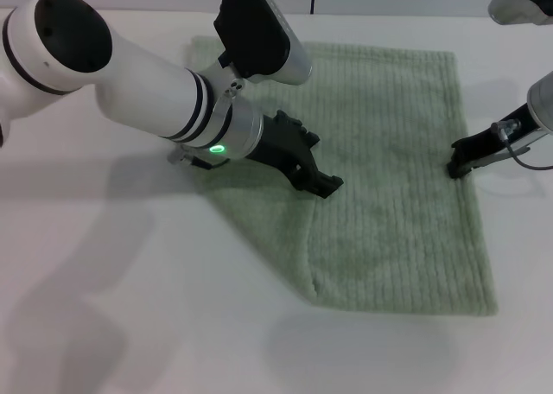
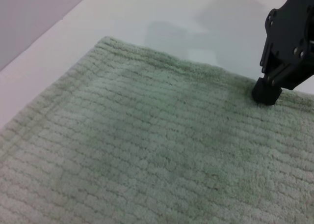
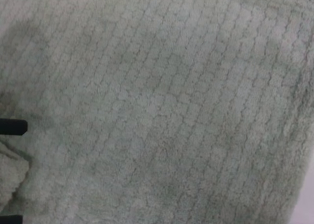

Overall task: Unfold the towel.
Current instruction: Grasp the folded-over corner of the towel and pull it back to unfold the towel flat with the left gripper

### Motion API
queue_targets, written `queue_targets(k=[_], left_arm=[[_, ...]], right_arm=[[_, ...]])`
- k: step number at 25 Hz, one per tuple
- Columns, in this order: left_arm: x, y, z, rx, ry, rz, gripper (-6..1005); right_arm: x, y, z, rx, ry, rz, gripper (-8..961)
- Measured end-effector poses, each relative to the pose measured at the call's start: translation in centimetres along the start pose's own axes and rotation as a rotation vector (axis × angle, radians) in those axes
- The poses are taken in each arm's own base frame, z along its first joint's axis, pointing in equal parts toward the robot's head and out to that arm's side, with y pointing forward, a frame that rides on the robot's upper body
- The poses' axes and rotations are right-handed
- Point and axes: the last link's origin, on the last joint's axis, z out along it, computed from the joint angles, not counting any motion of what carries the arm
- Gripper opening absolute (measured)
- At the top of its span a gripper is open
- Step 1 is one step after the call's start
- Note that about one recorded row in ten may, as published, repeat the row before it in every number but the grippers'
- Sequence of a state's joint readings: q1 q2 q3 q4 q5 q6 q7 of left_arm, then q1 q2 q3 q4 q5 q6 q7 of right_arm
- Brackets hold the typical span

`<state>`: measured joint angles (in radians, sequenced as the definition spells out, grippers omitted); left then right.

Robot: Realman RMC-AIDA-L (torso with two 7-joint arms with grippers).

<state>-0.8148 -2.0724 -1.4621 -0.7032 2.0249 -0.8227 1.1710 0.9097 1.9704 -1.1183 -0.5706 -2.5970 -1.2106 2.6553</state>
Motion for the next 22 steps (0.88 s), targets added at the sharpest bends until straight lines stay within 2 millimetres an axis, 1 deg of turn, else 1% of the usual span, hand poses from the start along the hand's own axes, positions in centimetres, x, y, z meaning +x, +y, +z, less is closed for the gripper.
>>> queue_targets(k=[22], left_arm=[[0.03, 0.36, 0.39, 0.0, -0.019, 0.017, 785]], right_arm=[[0.18, 0.04, 0.16, -0.002, 0.004, 0.002, -1]])
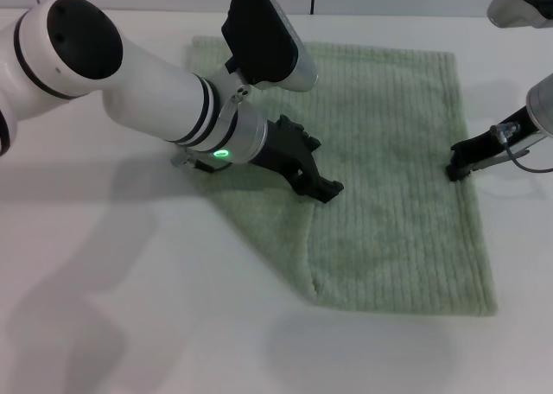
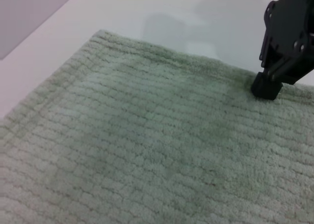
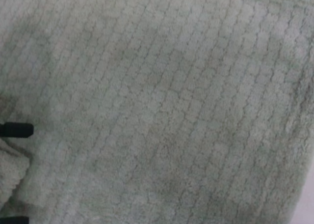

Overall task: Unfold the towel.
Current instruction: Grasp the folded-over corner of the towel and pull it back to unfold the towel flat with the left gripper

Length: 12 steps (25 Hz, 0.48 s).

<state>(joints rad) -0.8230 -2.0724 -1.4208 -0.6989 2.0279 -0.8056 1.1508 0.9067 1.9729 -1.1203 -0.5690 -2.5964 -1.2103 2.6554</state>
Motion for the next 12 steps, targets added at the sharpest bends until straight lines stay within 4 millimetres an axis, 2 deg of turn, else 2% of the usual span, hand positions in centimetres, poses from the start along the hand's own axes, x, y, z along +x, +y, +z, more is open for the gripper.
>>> queue_targets(k=[5, 12], left_arm=[[0.04, -0.06, 0.06, 0.009, 0.002, -0.004, 785], [-0.06, -0.01, 0.08, 0.008, 0.0, -0.005, 636]], right_arm=[[0.02, -0.01, 0.01, 0.001, 0.001, -0.001, -1], [0.0, 0.01, 0.01, 0.002, 0.002, -0.003, -1]])
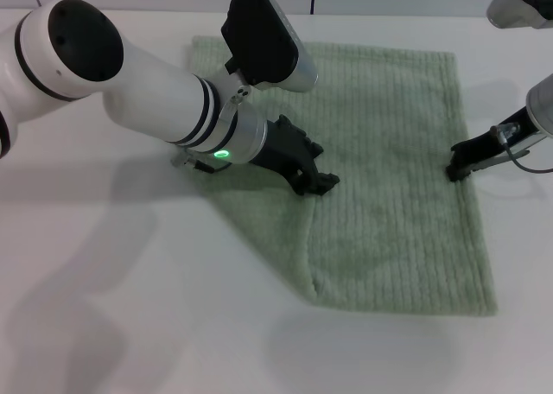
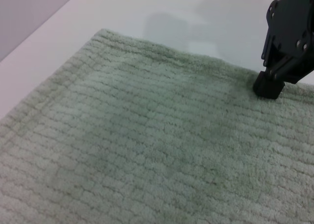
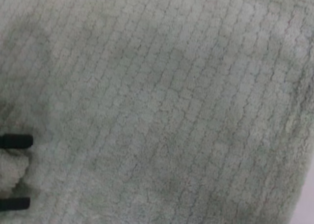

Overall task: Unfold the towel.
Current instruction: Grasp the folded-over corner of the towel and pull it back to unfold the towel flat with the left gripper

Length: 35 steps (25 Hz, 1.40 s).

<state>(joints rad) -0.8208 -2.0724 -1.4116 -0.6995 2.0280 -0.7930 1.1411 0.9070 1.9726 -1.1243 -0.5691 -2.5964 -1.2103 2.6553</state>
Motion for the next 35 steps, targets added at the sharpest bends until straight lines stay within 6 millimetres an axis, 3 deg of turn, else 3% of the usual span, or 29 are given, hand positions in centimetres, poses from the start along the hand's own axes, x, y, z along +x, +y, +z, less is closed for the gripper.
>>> queue_targets(k=[7, 22, 26, 35], left_arm=[[-0.02, -0.01, 0.0, 0.0, -0.001, 0.001, 418], [-0.14, -0.21, 0.07, 0.001, -0.014, 0.01, 172], [-0.22, -0.22, 0.02, 0.001, -0.013, 0.011, 33], [-0.57, -0.45, -0.38, -0.005, -0.012, -0.007, 23]], right_arm=[[-0.09, 0.05, -0.03, -0.001, -0.002, -0.001, -1], [-0.13, 0.04, -0.05, 0.0, -0.004, -0.001, -1], [-0.14, 0.03, -0.04, 0.001, -0.004, -0.001, -1], [-0.16, 0.03, -0.03, 0.004, -0.005, -0.003, -1]])
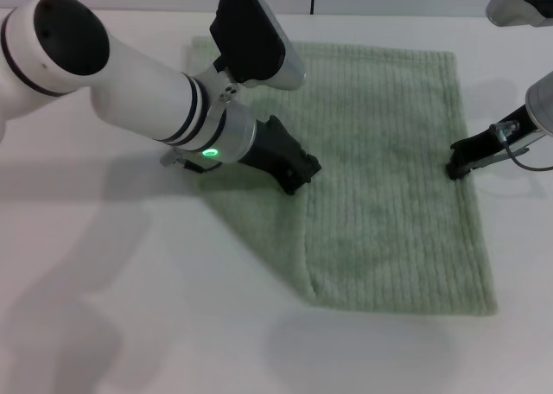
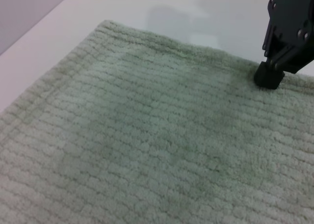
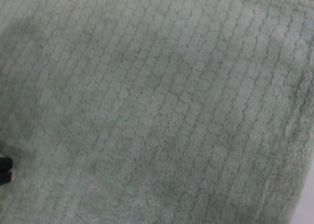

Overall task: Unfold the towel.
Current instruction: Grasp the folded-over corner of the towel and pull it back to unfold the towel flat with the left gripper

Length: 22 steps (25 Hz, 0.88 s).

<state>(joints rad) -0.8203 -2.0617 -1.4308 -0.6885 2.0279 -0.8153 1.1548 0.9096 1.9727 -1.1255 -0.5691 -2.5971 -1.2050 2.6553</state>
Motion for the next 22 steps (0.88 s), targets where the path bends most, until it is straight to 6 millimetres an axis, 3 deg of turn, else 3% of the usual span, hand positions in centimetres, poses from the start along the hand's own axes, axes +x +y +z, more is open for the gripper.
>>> queue_targets(k=[12, 22], left_arm=[[-1.1, -1.4, -4.0, -0.048, 0.116, -0.042, 24], [-2.5, -1.7, -5.3, -0.071, 0.093, -0.06, 25]], right_arm=[[0.1, 0.0, 0.0, 0.0, 0.002, 0.001, -1], [0.3, -0.1, 0.1, 0.0, 0.006, 0.003, -1]])
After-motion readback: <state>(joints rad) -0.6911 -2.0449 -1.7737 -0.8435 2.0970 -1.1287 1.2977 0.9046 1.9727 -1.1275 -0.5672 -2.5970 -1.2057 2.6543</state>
